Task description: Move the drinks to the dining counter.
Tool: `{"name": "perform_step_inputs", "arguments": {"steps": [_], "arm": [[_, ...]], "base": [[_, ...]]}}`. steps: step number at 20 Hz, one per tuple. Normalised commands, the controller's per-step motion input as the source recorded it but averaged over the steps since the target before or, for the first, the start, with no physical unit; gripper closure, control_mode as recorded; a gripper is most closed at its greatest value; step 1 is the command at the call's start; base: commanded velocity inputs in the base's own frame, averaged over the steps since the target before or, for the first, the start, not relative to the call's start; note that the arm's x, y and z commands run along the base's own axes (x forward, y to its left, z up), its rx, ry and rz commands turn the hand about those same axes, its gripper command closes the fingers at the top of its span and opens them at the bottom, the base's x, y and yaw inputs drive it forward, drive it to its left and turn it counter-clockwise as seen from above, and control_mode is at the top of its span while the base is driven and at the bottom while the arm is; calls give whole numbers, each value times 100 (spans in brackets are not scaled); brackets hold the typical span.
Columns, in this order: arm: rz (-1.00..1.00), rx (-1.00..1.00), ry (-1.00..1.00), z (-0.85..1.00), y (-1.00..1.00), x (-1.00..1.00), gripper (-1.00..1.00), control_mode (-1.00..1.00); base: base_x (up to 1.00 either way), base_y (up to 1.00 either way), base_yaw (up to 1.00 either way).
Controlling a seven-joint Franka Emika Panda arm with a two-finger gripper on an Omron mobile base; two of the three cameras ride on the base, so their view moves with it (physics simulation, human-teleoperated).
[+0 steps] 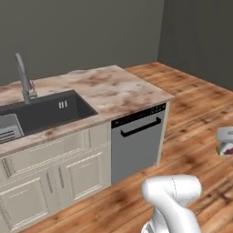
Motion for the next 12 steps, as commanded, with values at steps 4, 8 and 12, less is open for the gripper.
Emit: {"name": "perform_step_inputs", "arguments": {"steps": [4,8,12], "arm": [[0,0,0,0,0,0,100,100],[0,0,0,0,0,0,100,100],[0,0,0,0,0,0,100,100]], "base": [[100,54,-14],[100,13,-10],[100,-61,-5]]}}
